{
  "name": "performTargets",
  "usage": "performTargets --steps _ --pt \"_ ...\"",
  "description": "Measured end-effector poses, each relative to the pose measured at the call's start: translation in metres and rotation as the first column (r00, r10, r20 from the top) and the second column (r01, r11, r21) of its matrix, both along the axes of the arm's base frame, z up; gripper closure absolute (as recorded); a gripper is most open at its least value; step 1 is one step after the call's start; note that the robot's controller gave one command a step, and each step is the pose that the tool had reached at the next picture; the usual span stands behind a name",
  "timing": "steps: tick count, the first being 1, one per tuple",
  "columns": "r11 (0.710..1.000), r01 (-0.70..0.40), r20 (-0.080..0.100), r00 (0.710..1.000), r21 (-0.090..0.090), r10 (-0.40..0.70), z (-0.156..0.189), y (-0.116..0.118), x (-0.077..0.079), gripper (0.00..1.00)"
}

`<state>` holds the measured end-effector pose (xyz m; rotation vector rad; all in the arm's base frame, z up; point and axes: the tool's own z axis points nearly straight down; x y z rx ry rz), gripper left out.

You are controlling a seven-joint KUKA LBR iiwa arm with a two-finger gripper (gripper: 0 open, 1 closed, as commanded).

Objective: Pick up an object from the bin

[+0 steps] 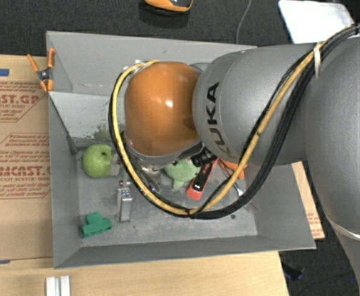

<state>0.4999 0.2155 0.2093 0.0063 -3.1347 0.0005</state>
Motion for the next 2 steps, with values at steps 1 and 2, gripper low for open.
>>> performTargets --steps 1,2 --pt "1.0 0.003 0.008 1.0 0.002 -0.003 0.004 -0.001 0.002 0.0" --pt "0.999 -0.049 0.011 0.999 0.005 0.049 -0.098 0.02 -0.009 0.0"
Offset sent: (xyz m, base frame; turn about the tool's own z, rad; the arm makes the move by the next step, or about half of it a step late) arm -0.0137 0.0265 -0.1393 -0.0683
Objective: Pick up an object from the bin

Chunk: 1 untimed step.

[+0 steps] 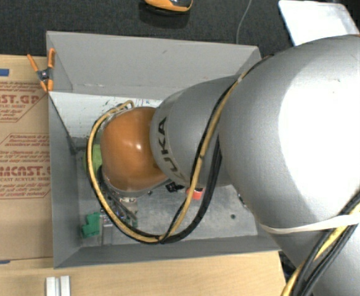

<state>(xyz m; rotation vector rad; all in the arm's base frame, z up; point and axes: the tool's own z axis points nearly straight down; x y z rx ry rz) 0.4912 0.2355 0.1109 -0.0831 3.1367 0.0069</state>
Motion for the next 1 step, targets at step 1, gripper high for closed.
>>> performTargets --steps 1 --pt "0.999 -0.041 0.003 0.999 0.0 0.041 0.0055 0.0061 -0.007 0.0"
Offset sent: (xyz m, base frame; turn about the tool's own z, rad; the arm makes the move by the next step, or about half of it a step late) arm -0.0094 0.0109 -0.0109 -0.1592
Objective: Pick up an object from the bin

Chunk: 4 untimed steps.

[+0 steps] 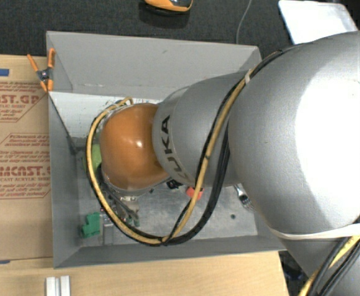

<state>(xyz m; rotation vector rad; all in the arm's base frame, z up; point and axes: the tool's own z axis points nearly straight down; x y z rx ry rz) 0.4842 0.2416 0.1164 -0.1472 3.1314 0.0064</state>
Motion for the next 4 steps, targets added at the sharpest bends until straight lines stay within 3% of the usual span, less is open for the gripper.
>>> performTargets --steps 1,2,3,4 --pt "0.996 -0.093 -0.006 0.996 -0.002 0.093 -0.009 0.004 -0.002 0.0" --pt "0.919 -0.393 0.017 0.919 -0.002 0.393 -0.045 0.005 -0.001 0.0" --pt "0.971 -0.241 -0.001 0.971 0.001 0.241 -0.046 0.006 -0.004 1.0" --pt "0.971 -0.241 0.0 0.971 0.001 0.241 -0.046 0.006 -0.004 1.0"
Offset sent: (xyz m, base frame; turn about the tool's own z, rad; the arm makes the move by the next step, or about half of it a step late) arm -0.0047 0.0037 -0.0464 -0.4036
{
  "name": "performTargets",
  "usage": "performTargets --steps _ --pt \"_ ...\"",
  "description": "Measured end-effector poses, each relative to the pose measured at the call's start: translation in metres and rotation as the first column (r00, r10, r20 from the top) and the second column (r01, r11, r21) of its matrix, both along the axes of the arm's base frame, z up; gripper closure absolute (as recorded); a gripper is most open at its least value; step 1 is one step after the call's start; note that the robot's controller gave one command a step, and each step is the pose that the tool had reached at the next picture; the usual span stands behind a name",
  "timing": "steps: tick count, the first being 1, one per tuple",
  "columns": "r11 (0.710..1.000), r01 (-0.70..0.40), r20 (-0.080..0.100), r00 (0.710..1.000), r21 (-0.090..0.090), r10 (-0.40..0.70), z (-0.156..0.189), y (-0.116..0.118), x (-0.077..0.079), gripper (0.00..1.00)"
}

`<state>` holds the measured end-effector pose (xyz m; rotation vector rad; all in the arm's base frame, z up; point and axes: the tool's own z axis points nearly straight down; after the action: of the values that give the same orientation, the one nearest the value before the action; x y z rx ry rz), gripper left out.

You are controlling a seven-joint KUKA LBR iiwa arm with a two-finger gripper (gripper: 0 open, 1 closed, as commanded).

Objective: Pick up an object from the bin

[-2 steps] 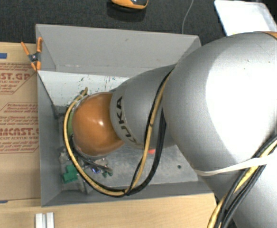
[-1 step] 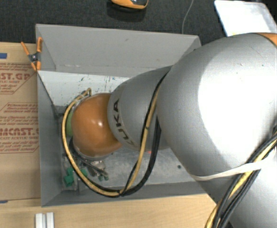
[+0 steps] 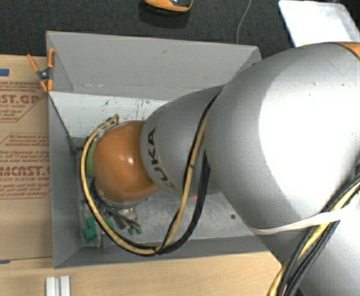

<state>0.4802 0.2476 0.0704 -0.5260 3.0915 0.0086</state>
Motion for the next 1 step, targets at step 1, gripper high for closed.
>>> performTargets --steps 1 --pt "1.0 -0.001 0.0 1.0 0.001 0.001 0.0593 0.0007 -0.0002 1.0"
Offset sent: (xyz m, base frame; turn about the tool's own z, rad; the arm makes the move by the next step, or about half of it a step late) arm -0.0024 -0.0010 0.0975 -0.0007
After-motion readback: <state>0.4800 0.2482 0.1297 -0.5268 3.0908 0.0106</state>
